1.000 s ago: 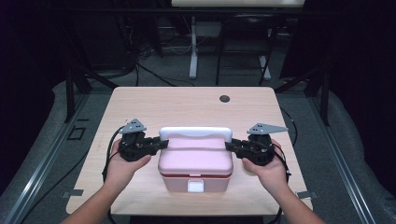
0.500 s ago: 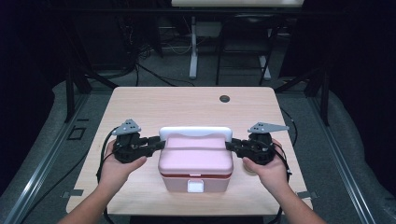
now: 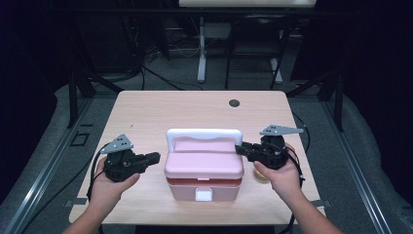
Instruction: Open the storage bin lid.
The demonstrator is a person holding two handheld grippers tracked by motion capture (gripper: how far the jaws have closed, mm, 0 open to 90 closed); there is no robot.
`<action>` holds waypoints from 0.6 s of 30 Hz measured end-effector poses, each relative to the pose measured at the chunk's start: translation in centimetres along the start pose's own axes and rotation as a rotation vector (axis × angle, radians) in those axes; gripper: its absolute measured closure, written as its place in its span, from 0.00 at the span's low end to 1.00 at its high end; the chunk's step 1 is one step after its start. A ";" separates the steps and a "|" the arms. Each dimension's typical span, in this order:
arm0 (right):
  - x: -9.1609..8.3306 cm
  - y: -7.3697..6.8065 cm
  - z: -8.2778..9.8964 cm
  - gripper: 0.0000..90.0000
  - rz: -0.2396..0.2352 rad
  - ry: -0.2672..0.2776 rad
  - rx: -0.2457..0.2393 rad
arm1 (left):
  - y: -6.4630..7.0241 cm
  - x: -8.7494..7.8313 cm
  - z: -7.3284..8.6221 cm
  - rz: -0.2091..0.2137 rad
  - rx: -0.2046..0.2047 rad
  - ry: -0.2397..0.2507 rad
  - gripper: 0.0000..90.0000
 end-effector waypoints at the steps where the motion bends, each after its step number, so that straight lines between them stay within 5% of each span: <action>1: 0.0 0.0 0.0 0.82 0.000 0.000 0.000 | 0.0 0.0 0.0 0.000 0.000 0.000 0.97; 18: -0.2 0.0 -0.3 0.82 -0.006 0.005 0.010 | 1.0 1.8 2.6 0.033 0.002 -0.056 1.00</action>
Point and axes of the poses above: each handheld gripper's, and its own axes: x roughly forward along the jaws, z roughly out of its underside, y roughly to its right, the point moved 4 cm from there along x, roughly forward along the jaws, and after that the axes turned 14 degrees about -y, right-handed, at the moved point
